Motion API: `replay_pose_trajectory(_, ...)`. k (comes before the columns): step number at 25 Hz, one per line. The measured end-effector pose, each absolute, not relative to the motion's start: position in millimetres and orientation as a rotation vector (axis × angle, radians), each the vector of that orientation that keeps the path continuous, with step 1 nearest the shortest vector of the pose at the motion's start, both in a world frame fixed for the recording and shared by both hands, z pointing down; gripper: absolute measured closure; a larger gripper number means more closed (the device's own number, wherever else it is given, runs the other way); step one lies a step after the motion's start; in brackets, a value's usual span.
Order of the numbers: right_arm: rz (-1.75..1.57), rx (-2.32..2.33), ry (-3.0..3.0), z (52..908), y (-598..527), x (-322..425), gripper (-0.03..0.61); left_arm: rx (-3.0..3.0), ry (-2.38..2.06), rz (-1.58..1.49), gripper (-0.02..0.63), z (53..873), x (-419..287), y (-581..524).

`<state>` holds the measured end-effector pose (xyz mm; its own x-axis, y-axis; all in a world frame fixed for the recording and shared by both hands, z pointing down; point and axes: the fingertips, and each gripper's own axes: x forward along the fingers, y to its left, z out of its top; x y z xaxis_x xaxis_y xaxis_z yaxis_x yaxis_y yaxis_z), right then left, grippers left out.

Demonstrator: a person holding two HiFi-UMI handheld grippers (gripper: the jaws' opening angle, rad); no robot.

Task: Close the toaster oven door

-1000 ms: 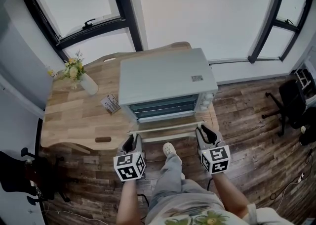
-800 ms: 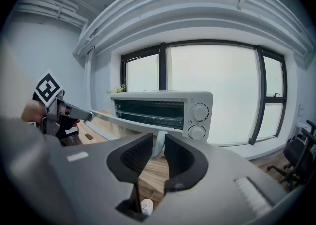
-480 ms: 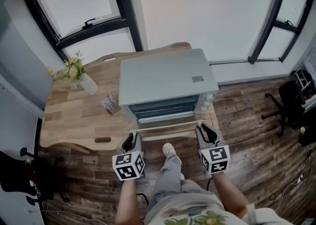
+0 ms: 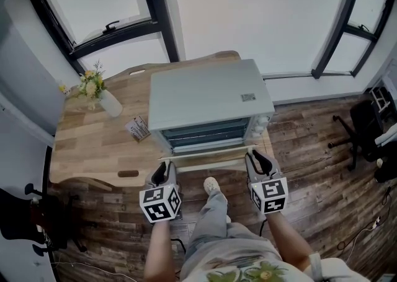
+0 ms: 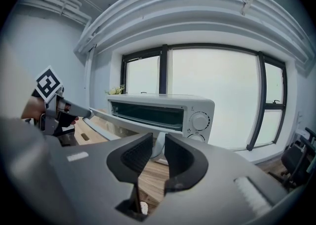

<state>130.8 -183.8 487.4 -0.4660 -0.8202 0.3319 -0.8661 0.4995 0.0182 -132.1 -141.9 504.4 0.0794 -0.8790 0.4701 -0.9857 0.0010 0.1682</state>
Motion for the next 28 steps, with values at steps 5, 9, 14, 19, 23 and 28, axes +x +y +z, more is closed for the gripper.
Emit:
replay_pose_trajectory(5, 0.2, 1.428, -2.451, 483, -190, 129, 0.499, 1.915, -1.841, 0.309, 0.522, 501, -134, -149)
replay_pose_trajectory(9, 0.187, 1.424, -2.457, 479, -197, 126, 0.499, 1.909, -1.849, 0.306, 0.523, 496, -136, -155)
replay_pose_trajectory(14, 0.208, 1.411, -2.458, 476, -204, 126, 0.499, 1.889, -1.861, 0.286, 0.525, 493, -137, -162)
replay_pose_trajectory(19, 0.21, 1.418, -2.441, 471, -213, 123, 0.5, 1.887, -1.86, 0.269, 0.525, 488, -140, -171)
replay_pose_trajectory(23, 0.233, 1.421, -2.445, 469, -220, 123, 0.502, 1.886, -1.857, 0.267, 0.525, 485, -141, -177)
replay_pose_trajectory(28, 0.294, 1.384, -2.432, 466, -229, 122, 0.5, 1.874, -1.872, 0.298, 0.525, 481, -141, -185)
